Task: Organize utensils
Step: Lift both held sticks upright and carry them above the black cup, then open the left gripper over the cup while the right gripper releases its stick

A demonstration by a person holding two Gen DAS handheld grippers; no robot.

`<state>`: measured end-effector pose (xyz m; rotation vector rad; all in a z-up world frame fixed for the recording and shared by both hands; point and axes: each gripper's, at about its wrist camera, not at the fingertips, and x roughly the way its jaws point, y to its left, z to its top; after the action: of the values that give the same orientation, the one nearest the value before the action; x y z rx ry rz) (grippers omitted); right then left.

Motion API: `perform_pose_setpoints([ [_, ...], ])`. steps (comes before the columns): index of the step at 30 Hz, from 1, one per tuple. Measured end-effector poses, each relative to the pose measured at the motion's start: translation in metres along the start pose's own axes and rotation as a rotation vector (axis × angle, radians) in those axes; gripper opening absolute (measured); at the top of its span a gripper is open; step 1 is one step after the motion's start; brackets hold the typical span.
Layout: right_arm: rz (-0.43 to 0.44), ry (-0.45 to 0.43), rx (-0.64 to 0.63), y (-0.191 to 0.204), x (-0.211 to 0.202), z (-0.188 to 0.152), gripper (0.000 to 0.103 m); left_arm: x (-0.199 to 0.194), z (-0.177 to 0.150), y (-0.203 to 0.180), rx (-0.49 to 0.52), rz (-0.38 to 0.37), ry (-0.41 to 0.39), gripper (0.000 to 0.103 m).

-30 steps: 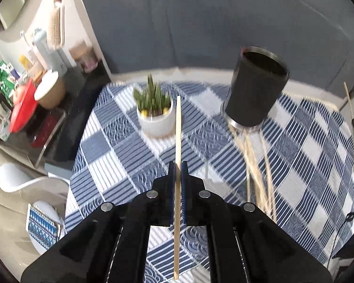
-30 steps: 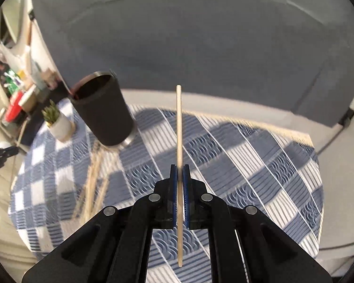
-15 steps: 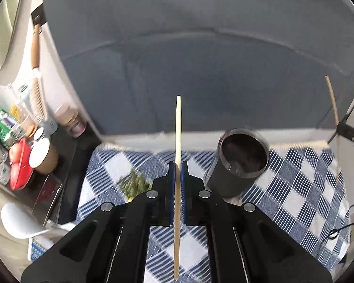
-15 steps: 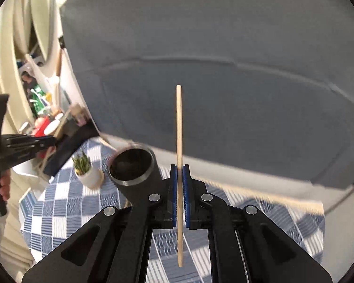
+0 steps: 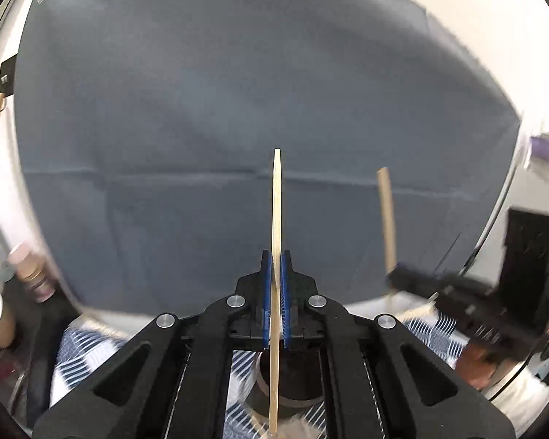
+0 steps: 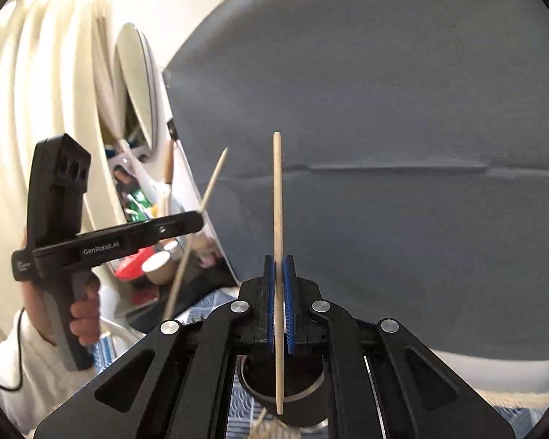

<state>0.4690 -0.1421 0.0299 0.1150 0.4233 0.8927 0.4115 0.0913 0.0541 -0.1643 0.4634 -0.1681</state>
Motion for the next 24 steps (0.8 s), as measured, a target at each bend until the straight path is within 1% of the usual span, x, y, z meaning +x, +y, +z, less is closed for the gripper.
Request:
perform_pose_setpoints([
  [3,0.051,-0.026,0.025,-0.004,0.009,0.0,0.005,0.011,-0.001,0.004,-0.054,-0.073,-0.064,0.005],
  [7,0.087,-0.047,0.046,-0.011,0.02,-0.004,0.005,0.03,-0.013,0.007,-0.07,-0.118,-0.111,0.005],
  [10,0.1,-0.054,0.06,-0.019,0.028,-0.011,0.005,0.039,-0.024,0.01,-0.069,-0.148,-0.133,0.005],
  [13,0.096,-0.055,0.057,-0.022,0.036,-0.016,0.005,0.046,-0.038,0.015,-0.083,-0.181,-0.155,0.005],
  [15,0.088,-0.05,0.055,-0.025,0.039,-0.021,0.005,0.049,-0.051,0.017,-0.093,-0.181,-0.177,0.005],
  [18,0.092,-0.036,0.053,-0.026,0.049,-0.029,0.005,0.059,-0.063,0.019,-0.115,-0.219,-0.17,0.005],
  [21,0.083,-0.021,0.045,-0.025,0.062,-0.034,0.005,0.068,-0.076,0.027,-0.163,-0.251,-0.167,0.005],
  [23,0.075,0.0,0.041,-0.027,0.065,-0.039,0.005,0.073,-0.083,0.03,-0.173,-0.256,-0.156,0.005],
  [24,0.072,0.012,0.039,-0.027,0.066,-0.042,0.005,0.073,-0.086,0.028,-0.156,-0.246,-0.147,0.005],
])
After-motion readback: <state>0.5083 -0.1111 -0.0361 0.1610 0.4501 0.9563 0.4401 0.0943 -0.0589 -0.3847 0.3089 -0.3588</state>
